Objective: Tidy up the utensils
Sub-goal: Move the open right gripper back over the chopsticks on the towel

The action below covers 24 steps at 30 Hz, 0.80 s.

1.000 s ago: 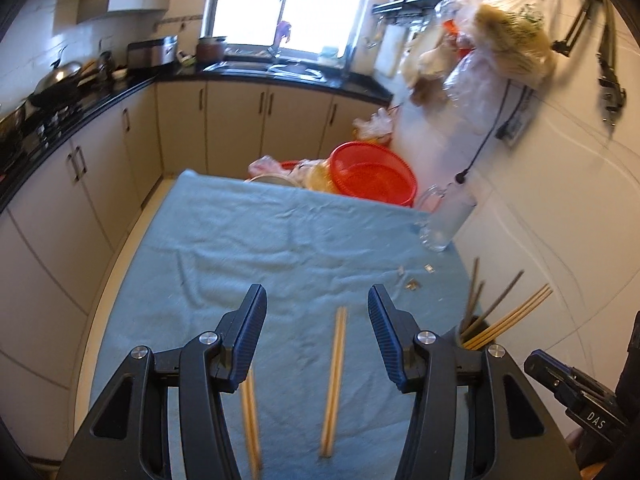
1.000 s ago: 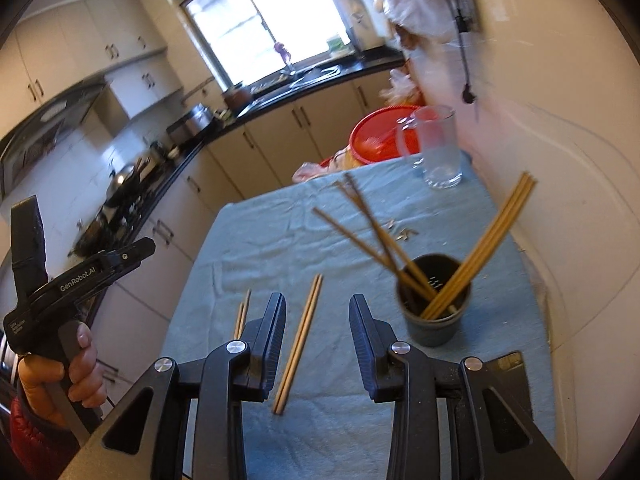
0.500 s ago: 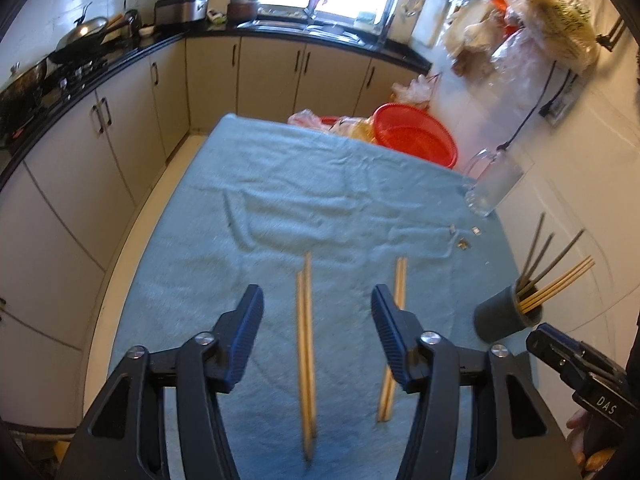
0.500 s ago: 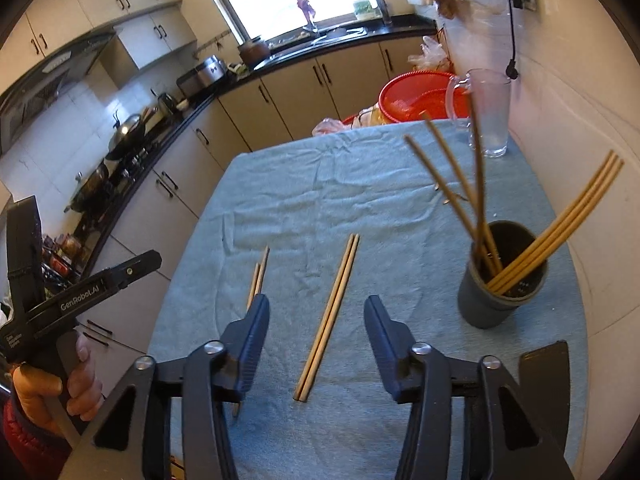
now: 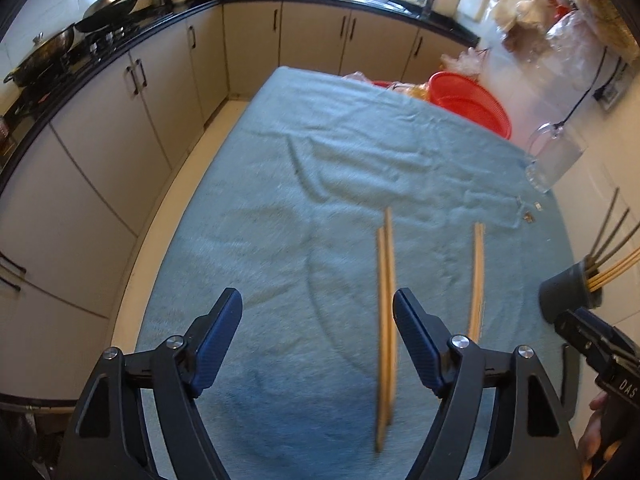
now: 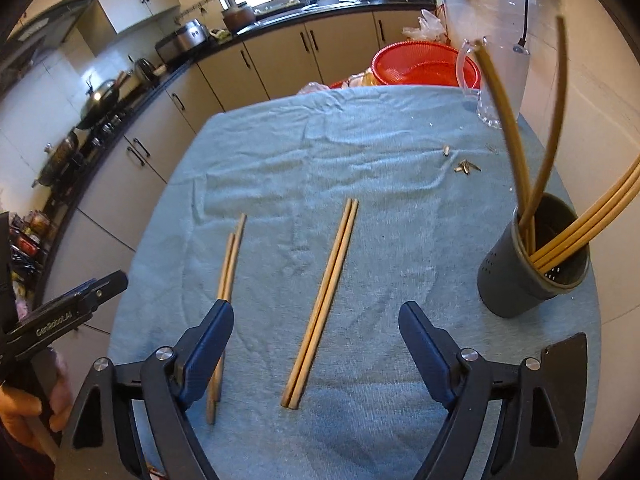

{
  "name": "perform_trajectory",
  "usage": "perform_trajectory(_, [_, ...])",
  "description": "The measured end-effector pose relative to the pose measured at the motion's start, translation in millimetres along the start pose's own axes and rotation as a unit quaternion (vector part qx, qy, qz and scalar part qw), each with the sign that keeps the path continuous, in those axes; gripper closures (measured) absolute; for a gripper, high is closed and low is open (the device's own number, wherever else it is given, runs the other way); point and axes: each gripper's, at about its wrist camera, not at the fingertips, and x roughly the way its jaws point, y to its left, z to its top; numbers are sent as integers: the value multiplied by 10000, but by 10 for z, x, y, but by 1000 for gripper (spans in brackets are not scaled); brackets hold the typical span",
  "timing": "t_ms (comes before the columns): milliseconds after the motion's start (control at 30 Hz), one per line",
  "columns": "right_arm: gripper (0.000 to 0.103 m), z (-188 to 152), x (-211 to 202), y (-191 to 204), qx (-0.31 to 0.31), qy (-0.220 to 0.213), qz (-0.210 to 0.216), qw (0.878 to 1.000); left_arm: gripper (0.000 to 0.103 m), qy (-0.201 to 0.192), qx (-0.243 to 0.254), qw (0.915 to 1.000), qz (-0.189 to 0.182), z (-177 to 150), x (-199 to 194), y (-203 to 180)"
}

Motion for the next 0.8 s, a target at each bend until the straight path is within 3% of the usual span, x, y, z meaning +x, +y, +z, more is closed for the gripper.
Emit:
perform_trajectory(333, [15, 111, 445, -35, 208, 386, -36, 9990, 26, 258, -18, 9996, 113, -40, 210, 224])
perform_trajectory(500, [26, 203, 653, -95, 345, 554, -117, 9978, 26, 396, -23, 9991, 146, -39, 301, 319])
perform_trajectory(667, [46, 273, 810, -220, 600, 670, -232, 9957, 26, 469, -16, 9988, 144, -55, 379, 383])
perform_trajectory(800, [49, 302, 916, -298, 711, 757, -276, 9942, 26, 503, 39, 9987, 120, -65, 424, 391])
